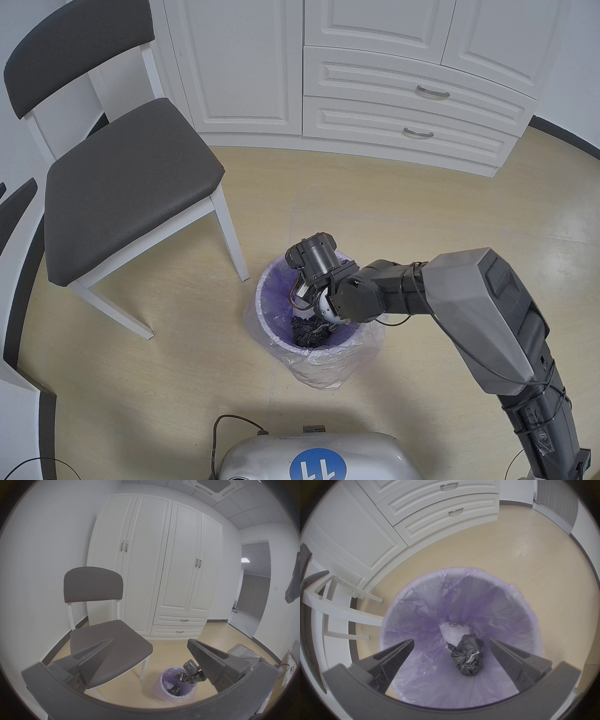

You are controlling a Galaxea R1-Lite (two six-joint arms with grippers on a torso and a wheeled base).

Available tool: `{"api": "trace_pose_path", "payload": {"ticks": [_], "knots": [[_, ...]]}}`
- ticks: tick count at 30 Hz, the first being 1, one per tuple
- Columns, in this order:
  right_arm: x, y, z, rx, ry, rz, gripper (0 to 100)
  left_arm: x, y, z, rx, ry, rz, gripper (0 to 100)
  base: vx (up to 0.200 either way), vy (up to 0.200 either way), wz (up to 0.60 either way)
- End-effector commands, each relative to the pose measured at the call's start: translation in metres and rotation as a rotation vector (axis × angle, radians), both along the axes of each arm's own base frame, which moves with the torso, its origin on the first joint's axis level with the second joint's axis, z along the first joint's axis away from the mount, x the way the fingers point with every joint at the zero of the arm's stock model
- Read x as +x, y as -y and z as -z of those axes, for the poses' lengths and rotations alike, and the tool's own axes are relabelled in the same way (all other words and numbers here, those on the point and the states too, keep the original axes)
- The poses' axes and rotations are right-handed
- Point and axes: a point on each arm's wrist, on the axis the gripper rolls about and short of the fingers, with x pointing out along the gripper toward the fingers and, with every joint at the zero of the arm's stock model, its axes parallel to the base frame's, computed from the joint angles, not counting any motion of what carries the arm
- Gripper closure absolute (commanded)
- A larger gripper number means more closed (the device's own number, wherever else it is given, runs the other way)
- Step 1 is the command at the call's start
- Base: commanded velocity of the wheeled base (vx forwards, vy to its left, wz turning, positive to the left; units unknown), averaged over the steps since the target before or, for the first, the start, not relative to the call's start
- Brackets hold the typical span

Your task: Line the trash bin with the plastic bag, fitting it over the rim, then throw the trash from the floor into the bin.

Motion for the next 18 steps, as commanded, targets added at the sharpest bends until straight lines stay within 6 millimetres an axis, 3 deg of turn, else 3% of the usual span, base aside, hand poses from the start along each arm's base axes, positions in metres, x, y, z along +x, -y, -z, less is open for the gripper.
{"api": "trace_pose_path", "payload": {"ticks": [1,7,18], "knots": [[-0.012,0.013,-0.048,-0.033,0.003,-0.012,0,0.003,0.001,0.002,0.004,-0.016,0.006,0,0.0,0.0,0.0],[-0.037,0.031,-0.076,-0.138,-0.043,-0.046,0,0.008,0.003,0.007,0.012,-0.044,0.01,0,0.0,0.0,0.0],[-0.068,0.053,-0.065,-0.337,-0.011,-0.134,0,0.014,0.005,0.013,0.021,-0.074,0.024,0,0.0,0.0,0.0]]}}
